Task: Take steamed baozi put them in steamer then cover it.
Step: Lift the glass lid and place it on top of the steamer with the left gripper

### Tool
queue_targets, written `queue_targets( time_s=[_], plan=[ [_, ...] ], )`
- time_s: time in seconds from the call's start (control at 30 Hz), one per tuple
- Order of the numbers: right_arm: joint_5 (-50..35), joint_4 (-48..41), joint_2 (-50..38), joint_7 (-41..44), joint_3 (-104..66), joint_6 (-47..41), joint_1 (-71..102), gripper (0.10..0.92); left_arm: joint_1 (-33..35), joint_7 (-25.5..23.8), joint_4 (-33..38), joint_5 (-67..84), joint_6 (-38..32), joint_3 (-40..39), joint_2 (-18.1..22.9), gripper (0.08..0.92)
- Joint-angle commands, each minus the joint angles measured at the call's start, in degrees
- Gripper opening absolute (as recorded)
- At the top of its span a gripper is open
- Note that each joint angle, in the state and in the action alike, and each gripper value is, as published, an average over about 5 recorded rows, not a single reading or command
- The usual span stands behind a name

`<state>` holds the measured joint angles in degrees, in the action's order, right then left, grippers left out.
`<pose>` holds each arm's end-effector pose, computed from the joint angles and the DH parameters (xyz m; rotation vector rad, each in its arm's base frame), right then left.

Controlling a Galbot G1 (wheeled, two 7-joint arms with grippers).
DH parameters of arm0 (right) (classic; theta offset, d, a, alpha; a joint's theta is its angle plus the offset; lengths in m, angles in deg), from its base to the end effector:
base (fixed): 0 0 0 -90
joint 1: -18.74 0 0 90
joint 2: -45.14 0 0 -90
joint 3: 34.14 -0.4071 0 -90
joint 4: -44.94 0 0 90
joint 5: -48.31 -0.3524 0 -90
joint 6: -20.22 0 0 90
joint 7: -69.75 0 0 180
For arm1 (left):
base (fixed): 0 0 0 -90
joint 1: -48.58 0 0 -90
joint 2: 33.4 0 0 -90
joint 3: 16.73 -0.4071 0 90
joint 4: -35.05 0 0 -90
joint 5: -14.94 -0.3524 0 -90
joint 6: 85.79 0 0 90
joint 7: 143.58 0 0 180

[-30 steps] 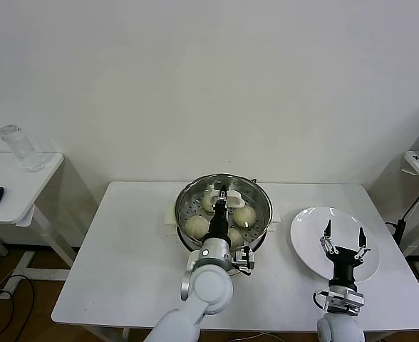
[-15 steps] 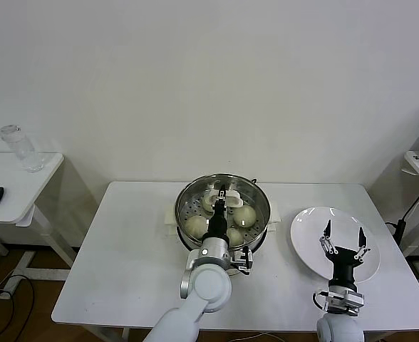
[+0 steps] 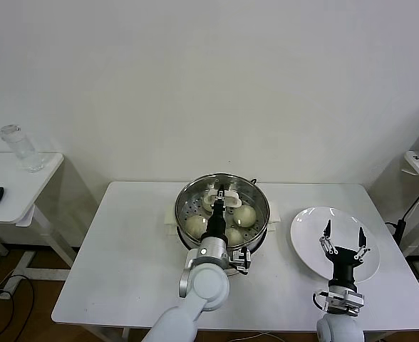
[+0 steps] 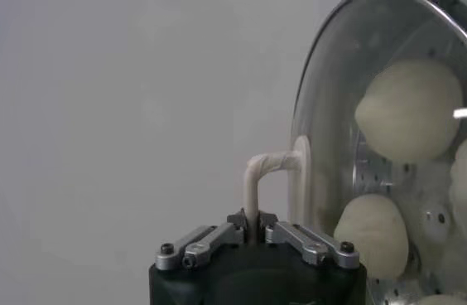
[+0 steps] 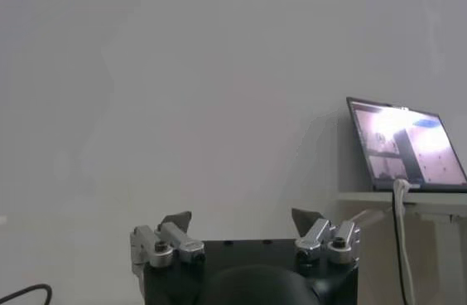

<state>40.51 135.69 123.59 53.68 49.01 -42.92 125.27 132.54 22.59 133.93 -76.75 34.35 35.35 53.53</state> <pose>0.2256 -0.1218 -0.4695 0.5275 2.8661 -0.1077 0.3114 -0.1948 -0.3327 0.1407 2.1322 2.1640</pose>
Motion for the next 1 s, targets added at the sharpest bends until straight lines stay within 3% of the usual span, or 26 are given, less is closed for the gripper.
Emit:
queue_targets(
  time_s=[0.03, 0.3, 0.4, 0.8, 1.0],
  plan=[
    [0.0, 0.1, 0.0, 0.0, 0.0, 0.0, 0.0, 0.823, 0.2, 0.0, -0.3, -0.1, -0.2, 0.1, 0.0, 0.195],
    [-0.1, 0.4, 0.0, 0.0, 0.0, 0.0, 0.1, 0.823, 0.5, -1.8, 0.2, -1.4, 0.1, 0.4, -0.3, 0.195],
    [-0.1, 0.4, -0.1, 0.0, 0.0, 0.0, 0.1, 0.823, 0.7, -1.7, 0.5, -1.2, 0.0, 0.5, -0.3, 0.237],
    [-0.1, 0.4, -0.1, -0.1, 0.1, -0.2, -0.3, 0.823, 3.3, -1.6, 9.1, 4.7, 1.5, -0.9, -3.9, 0.593],
    [0.0, 0.6, 0.2, -0.2, 0.4, -0.7, -1.2, 0.823, 6.8, -1.8, 16.1, 8.0, 2.5, -1.5, -7.6, 0.71]
  ],
)
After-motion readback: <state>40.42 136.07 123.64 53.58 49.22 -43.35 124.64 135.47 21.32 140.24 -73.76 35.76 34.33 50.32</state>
